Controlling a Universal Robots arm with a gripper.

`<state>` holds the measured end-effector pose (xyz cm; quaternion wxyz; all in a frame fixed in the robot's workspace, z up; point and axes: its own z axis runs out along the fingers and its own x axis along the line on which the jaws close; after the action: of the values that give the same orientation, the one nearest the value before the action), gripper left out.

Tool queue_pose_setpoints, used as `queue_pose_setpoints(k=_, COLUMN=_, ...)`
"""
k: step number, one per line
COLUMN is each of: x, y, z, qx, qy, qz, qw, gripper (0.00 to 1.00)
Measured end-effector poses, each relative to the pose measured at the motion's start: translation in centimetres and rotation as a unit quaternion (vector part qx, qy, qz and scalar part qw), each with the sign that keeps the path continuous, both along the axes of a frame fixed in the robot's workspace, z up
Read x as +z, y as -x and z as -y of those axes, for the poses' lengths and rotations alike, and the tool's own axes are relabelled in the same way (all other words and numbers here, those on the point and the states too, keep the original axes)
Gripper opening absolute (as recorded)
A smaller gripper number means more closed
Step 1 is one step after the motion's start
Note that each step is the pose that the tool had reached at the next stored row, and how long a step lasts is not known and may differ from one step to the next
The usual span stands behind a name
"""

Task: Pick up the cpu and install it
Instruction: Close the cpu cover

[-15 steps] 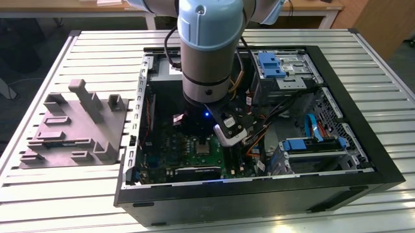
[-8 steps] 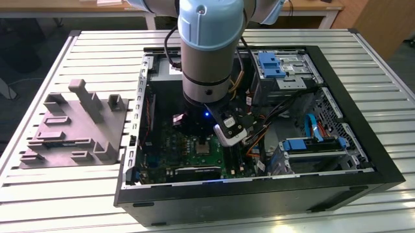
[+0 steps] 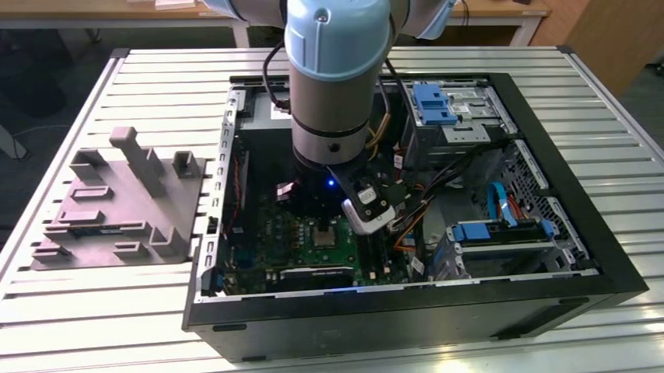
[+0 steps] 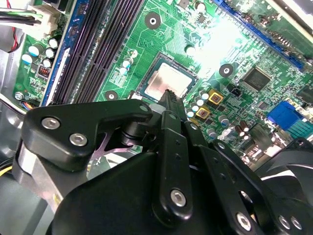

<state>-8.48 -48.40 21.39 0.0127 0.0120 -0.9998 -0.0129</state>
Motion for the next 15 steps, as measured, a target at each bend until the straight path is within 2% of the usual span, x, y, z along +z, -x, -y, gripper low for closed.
queue_pose_setpoints(k=3, x=-0.01, y=0.0, z=0.00, qx=0.002, qy=0.0000, qz=0.0000, qw=1.0000, gripper=0.11)
queue_pose_setpoints(k=8, x=-0.02, y=0.0, z=0.00, qx=0.037, qy=-0.0002, qz=0.0000, qw=0.9993, gripper=0.11)
queue_pose_setpoints(k=10, x=0.35, y=0.0, z=0.00, qx=0.038, qy=-0.0007, qz=0.0000, qw=0.9993, gripper=0.11)
queue_pose_setpoints(k=13, x=1.36, y=0.0, z=-0.01, qx=0.038, qy=-0.0008, qz=0.0001, qw=0.9993, gripper=0.11)
queue_pose_setpoints(k=15, x=1.43, y=0.0, z=-0.01, qx=0.045, qy=-0.0011, qz=0.0001, qw=0.9990, gripper=0.11)
